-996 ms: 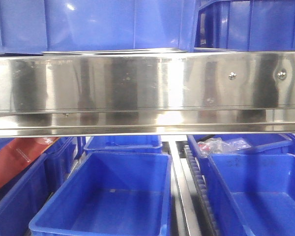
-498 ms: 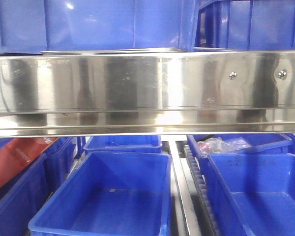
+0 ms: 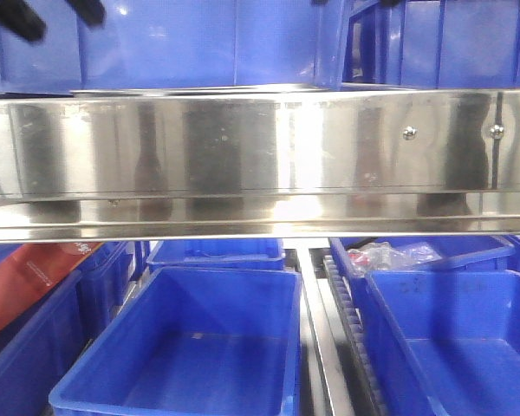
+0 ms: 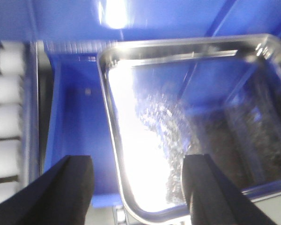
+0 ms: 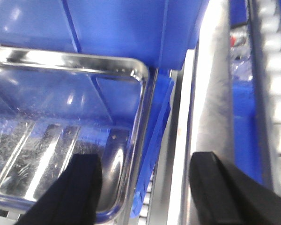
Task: Stack silver trays without gaps
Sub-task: 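Reach both grippers up to the silver tray on the upper shelf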
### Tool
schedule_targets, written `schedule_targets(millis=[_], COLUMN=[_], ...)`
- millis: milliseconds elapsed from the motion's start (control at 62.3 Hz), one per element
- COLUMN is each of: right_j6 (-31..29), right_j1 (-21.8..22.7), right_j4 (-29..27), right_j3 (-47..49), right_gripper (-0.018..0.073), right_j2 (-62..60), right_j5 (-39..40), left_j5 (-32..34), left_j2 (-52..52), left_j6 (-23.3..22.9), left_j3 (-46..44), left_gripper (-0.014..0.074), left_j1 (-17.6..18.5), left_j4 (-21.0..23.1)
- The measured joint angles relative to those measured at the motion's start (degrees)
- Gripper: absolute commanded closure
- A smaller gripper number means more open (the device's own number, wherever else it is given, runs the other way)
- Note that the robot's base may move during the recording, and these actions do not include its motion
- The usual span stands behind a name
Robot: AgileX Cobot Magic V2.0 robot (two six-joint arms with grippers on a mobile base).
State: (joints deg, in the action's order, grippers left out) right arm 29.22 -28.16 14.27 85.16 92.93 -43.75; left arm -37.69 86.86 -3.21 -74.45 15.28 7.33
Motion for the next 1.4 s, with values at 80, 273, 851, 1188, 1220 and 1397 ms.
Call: schedule_targets(millis=[80, 273, 851, 1188, 1220, 1397], right_j6=[0.0, 0.0, 0.0, 0.0, 0.0, 0.0], right_j1=[0.0, 0.0, 0.0, 0.0, 0.0, 0.0], right_j4=[-0.29, -1.4, -2.74, 0.11, 0.41, 0.94], right_j3=[0.49, 1.99, 9.57, 10.21, 10.21, 10.21], right_gripper=[0.0293, 0.0293, 0.0293, 0.0293, 0.0293, 0.0293], right_j2=[1.18, 4.08, 10.45, 13.14, 13.37, 14.74], right_j5=[0.0, -0.09, -3.38, -3.49, -3.49, -3.49], left_j5=[-0.35, -0.59, 2.87, 5.67, 5.79, 5.91], left_j2=[1.0, 1.81, 6.91, 8.42, 8.58, 10.56], left_j6=[0.0, -2.35, -2.98, -2.98, -2.98, -2.98], left_j3=[-0.14, -0.14, -0.31, -0.31, -0.31, -0.4], left_gripper=[0.0266, 0.0266, 0.0266, 0.0266, 0.0266, 0.0267], left_j1=[0.0, 0.0, 0.0, 0.0, 0.0, 0.0], left_j4=[-0.09, -0.62, -2.59, -4.99, -4.99, -5.1])
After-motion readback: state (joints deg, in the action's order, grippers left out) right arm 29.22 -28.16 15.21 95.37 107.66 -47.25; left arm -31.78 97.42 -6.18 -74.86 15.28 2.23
